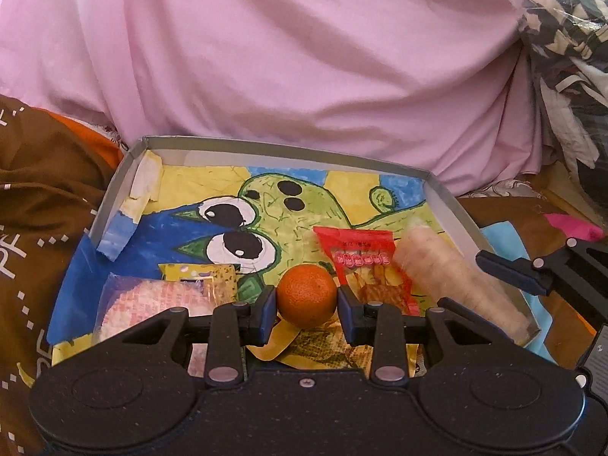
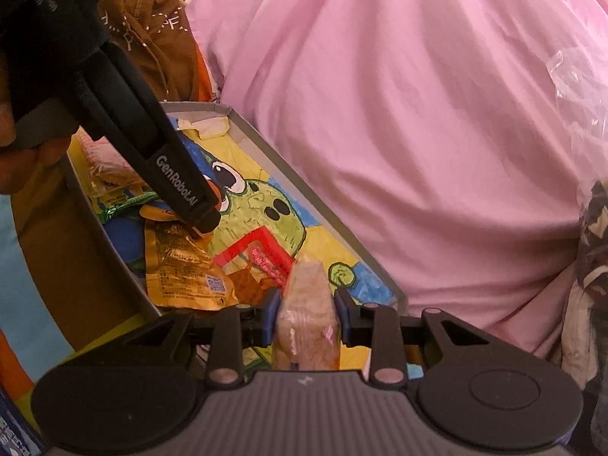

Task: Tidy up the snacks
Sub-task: 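Lift and carry the rice bar and orange into the grey tray with both tools, then open both tools to drop the rice bar and orange in the tray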

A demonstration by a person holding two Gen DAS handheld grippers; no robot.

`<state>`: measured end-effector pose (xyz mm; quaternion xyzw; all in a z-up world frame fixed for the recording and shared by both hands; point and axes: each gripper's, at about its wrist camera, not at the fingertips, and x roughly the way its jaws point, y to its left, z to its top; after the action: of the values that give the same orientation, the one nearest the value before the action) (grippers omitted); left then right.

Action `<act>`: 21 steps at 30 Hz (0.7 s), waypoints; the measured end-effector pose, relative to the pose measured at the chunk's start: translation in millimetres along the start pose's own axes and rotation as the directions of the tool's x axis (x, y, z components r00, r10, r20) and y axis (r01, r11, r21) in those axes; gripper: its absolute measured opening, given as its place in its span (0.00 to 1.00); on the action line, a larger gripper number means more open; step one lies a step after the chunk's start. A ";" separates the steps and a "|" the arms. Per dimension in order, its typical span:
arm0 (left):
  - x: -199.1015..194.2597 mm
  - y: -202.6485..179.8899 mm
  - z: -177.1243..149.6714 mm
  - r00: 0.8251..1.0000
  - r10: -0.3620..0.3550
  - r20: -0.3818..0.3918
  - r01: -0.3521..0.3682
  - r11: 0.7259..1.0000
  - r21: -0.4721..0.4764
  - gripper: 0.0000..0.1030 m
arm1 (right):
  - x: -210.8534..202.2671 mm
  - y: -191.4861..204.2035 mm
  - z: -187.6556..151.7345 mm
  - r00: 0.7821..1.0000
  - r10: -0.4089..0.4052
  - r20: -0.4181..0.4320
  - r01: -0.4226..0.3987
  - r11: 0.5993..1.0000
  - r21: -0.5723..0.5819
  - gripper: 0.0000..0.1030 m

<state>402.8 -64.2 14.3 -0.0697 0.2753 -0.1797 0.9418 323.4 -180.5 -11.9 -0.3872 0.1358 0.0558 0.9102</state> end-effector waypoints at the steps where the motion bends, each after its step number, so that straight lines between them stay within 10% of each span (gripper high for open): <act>1: 0.6 0.4 -0.2 1.000 0.001 -0.002 -0.001 1.000 -0.002 0.36 | 0.4 0.3 -0.3 1.000 0.001 -0.004 -0.001 1.000 0.005 0.35; 21: -56.1 -0.9 8.4 0.993 0.007 0.121 0.000 0.998 -0.061 0.99 | -33.0 -23.1 5.3 0.998 -0.052 0.029 0.045 0.975 0.220 0.89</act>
<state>363.1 -43.6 49.2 -0.1087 0.2233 -0.1651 0.9545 297.7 -192.6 17.2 -0.2867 0.1160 0.0248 0.9506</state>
